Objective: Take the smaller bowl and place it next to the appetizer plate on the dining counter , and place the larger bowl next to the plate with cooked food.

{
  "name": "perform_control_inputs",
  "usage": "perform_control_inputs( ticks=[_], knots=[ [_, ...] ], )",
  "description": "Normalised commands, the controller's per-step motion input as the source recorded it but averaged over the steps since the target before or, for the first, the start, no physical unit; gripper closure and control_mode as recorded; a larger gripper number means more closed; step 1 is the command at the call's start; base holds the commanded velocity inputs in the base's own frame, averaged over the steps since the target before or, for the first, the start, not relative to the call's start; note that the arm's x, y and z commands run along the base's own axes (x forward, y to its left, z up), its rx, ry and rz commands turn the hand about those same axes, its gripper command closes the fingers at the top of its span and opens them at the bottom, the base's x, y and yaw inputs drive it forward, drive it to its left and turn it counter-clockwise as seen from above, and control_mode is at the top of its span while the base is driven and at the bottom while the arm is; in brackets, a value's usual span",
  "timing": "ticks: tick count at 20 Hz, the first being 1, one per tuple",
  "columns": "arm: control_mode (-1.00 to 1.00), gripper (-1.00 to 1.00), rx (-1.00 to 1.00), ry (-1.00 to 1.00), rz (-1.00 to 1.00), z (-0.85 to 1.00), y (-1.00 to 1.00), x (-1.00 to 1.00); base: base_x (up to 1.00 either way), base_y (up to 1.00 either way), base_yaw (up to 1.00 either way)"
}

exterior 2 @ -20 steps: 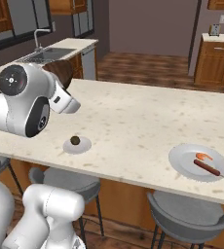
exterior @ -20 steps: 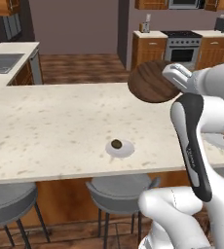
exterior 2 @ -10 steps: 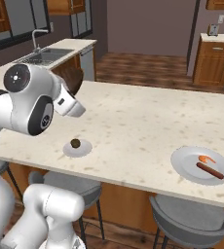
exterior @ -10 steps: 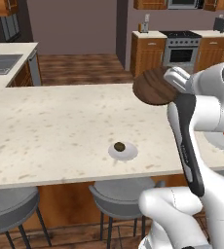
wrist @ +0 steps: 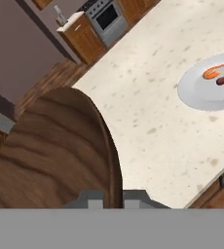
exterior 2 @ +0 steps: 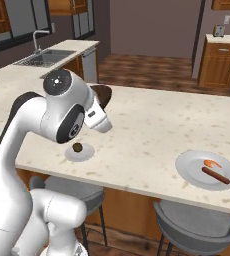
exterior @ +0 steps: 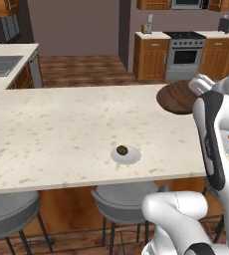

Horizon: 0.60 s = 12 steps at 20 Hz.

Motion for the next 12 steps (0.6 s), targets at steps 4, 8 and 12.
perform_control_inputs(
  ticks=[4,8,12],
  knots=[
    [-1.00,1.00,0.28,0.01,0.00,-0.58,-0.52,0.00,0.00,0.00,0.00],
    [-1.00,1.00,0.19,0.00,0.00,-0.52,-0.23,0.05,0.00,0.00,0.00],
    [-1.00,1.00,0.00,0.04,0.00,-0.52,0.00,0.20,0.00,0.00,0.00]
  ],
)
